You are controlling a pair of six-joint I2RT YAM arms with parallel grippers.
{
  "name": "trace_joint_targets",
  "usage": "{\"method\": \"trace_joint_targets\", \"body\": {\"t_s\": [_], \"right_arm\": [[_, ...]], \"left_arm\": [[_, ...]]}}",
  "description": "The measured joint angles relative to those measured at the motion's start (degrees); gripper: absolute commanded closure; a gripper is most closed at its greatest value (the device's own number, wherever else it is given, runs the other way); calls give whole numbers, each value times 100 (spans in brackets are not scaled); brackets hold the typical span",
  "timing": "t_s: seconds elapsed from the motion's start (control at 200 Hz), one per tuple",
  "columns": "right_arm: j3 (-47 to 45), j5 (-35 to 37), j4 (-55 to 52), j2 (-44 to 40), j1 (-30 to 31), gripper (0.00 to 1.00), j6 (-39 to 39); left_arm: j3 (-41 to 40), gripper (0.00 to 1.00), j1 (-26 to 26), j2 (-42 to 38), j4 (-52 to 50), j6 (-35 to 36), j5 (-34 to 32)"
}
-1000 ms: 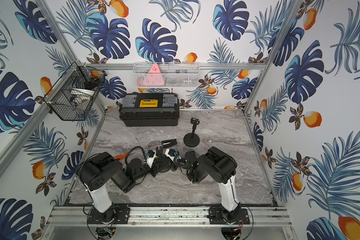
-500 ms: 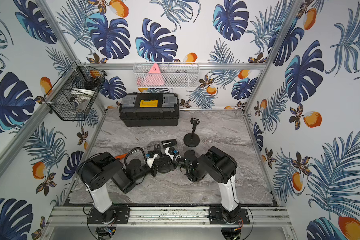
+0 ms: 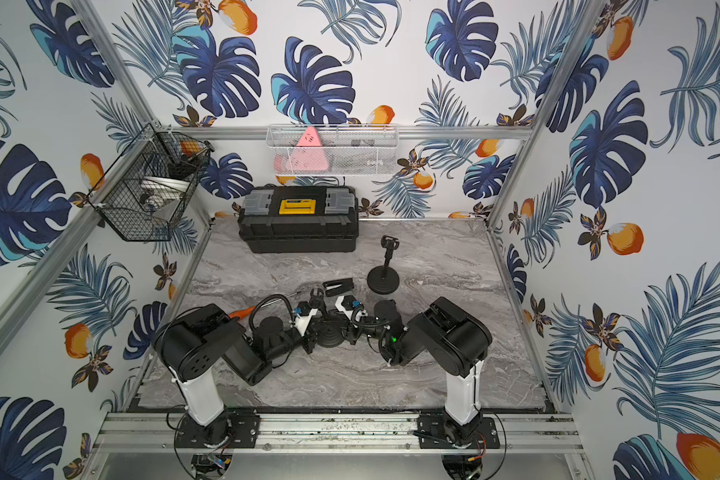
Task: Assemble a microphone stand
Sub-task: Hold the microphone stand pole at the microphone stand base.
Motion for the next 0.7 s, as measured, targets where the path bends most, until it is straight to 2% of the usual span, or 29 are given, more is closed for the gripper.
{"method": "trace_joint_targets", "body": {"t_s": [0.22, 0.4, 0.59, 0.701], "right_arm": [[142, -225, -662, -570, -98, 46, 33], [118, -227, -1169, -953, -157, 45, -68], [4, -269, -1263, -962, -192, 43, 44], [-20, -295, -1255, -979, -199, 38, 114]], "left_arm": [[92, 90, -197, -96, -350, 337, -42], [68, 90, -240, -155, -382, 492, -122], [116, 90, -273, -962, -992, 675, -275], [4, 90, -291, -1353, -1172, 741, -422]]}}
